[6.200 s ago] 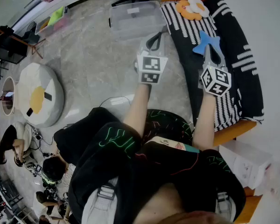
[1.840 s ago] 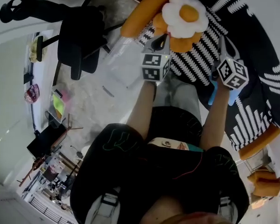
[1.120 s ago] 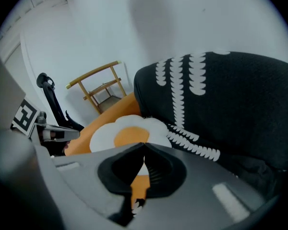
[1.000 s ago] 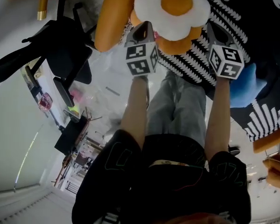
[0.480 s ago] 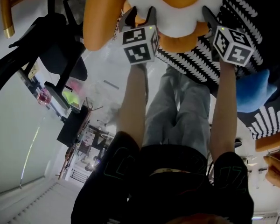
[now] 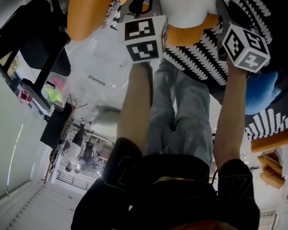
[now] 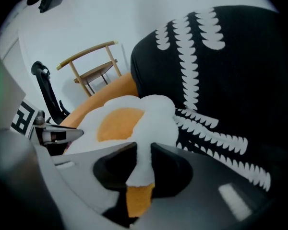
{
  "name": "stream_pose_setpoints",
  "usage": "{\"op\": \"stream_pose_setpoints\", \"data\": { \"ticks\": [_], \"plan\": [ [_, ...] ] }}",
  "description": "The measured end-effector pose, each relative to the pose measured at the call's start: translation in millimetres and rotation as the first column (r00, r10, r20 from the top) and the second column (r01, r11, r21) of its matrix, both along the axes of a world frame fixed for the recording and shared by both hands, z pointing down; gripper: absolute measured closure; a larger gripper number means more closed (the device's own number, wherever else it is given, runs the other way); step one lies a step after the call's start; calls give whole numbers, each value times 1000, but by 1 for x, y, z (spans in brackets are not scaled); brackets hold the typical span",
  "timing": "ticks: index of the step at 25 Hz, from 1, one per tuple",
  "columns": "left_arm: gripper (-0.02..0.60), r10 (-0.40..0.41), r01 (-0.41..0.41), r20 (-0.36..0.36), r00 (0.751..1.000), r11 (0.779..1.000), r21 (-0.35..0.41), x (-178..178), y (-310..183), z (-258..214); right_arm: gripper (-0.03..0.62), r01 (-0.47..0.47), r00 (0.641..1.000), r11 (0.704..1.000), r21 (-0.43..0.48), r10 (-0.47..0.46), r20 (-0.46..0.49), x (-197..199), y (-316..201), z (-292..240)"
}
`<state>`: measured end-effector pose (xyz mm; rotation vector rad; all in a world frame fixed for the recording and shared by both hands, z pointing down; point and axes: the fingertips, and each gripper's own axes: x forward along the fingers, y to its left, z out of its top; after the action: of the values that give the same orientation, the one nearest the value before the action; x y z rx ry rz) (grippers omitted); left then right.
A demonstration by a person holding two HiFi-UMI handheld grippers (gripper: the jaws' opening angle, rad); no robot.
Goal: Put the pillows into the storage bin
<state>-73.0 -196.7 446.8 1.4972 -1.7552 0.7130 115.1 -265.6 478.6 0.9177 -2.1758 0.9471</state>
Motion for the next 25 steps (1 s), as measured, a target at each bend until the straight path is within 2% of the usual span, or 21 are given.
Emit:
{"op": "stream_pose_setpoints", "data": {
  "ticks": [6, 13, 25],
  "plan": [
    [540, -49, 51, -40, 998, 997, 55, -3, 29, -23, 563, 50, 997, 992, 115, -42, -66, -11, 15, -36],
    [545, -151, 159, -85, 985, 982, 105, -12, 102, -49, 576, 178, 980, 965, 195, -156, -121, -40, 55, -78],
    [546, -248, 262, -106, 963, 952, 157, -41, 246, -72, 576, 293, 952, 935, 199, -265, -156, -74, 190, -97]
  ]
}}
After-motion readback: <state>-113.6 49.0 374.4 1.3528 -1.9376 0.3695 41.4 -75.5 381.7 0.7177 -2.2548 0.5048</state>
